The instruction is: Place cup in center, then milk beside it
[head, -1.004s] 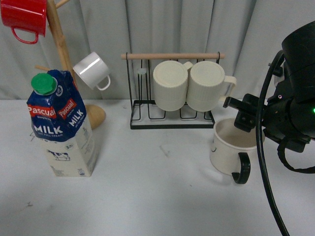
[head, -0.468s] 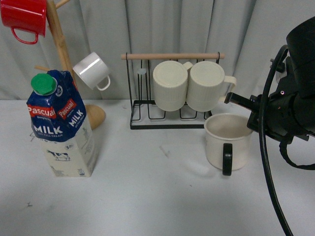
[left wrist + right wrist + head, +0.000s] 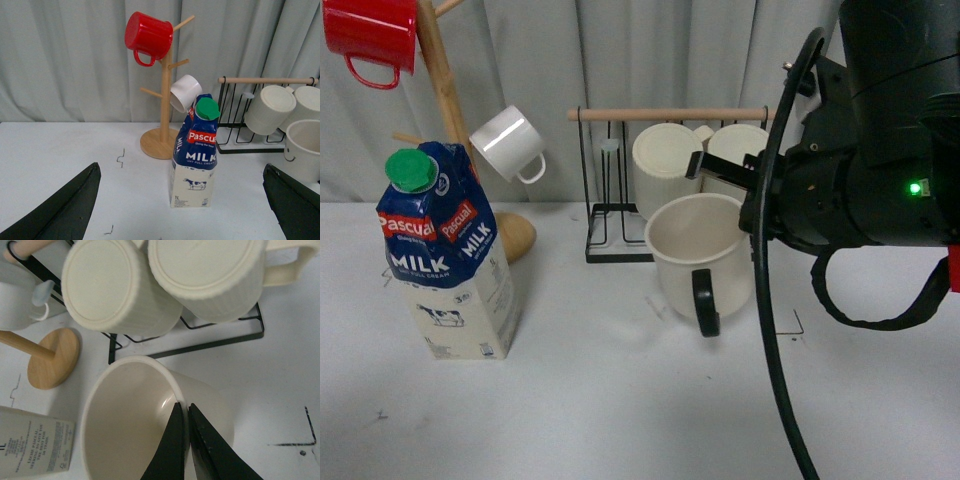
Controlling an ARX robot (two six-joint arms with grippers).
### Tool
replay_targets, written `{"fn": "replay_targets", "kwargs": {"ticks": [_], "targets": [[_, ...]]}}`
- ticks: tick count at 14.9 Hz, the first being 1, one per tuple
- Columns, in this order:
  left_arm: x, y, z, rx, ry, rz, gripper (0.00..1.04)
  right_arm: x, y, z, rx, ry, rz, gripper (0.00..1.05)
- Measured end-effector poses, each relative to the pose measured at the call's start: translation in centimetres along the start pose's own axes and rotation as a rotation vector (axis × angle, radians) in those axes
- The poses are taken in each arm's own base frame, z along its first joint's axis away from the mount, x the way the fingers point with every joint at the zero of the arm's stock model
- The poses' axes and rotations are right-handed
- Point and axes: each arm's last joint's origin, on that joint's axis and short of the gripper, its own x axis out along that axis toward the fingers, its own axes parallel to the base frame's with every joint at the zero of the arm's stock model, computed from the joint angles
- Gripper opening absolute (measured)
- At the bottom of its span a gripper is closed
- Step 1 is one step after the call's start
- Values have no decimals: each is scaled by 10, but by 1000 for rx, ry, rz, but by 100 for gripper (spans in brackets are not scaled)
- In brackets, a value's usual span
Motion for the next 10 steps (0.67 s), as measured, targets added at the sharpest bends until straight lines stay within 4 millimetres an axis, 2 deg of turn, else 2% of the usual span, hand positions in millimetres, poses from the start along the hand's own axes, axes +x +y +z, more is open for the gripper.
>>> {"fn": "replay_targets", "kwargs": {"ticks": [3, 7, 10], "targets": [[0, 0, 0, 0, 0, 0, 98, 8, 2, -6, -9, -12, 42, 3], [0, 0, 0, 0, 0, 0, 98, 22, -2, -28, -23, 67, 77, 3], [0, 0, 0, 0, 0, 0, 98, 24, -2, -31, -45, 87, 104, 3]]}}
